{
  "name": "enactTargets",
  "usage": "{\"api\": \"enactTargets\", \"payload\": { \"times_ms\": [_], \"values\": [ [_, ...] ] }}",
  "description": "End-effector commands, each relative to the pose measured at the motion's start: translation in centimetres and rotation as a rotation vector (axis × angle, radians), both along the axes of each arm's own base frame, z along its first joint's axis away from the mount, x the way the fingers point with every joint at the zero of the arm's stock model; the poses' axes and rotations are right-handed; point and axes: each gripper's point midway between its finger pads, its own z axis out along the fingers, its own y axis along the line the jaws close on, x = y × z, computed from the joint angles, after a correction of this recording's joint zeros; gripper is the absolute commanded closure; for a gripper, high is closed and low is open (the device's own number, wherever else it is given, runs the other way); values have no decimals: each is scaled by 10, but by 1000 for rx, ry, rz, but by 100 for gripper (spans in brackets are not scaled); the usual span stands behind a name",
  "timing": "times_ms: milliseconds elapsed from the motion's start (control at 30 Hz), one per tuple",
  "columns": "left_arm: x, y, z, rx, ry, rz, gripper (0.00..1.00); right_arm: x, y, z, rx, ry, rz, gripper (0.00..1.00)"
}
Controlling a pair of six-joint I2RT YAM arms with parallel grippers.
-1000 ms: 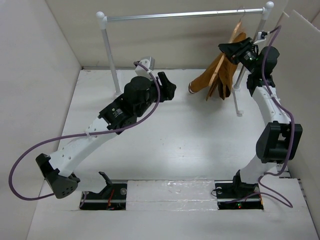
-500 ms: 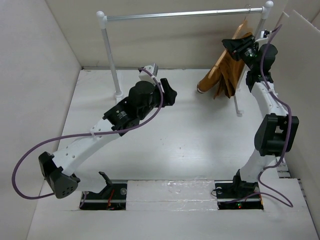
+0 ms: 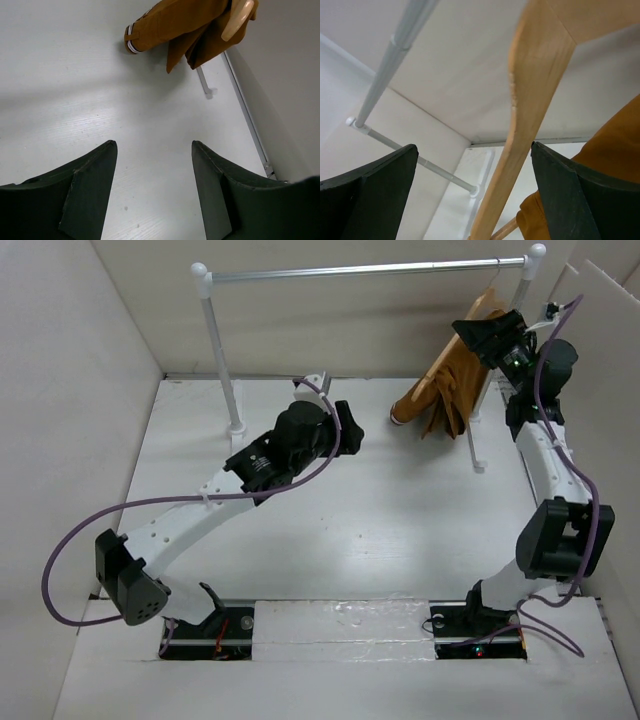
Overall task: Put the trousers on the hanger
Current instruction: Place the hanger at the clothesline, then reset both arms
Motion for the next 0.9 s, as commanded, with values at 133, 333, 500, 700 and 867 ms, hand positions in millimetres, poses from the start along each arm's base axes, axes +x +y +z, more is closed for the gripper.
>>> {"api": "enactTargets", "payload": {
  "times_ms": [133, 333, 500, 700, 867],
  "values": [
    [30, 11, 37, -89, -19, 14, 41, -48, -30, 38, -264, -127, -89, 0],
    [56, 47, -6, -139, 141, 40, 44, -107, -14, 43, -492, -185, -69, 0],
    [39, 70, -28, -106, 146, 56, 44, -167, 26, -46, -642, -94, 16, 0],
    [7, 92, -54, -86, 172, 75, 44, -250, 20, -147, -762, 129, -4, 0],
    [-14, 102, -82, -94, 217, 77, 44, -283, 16, -198, -758, 219, 5, 0]
  ]
}}
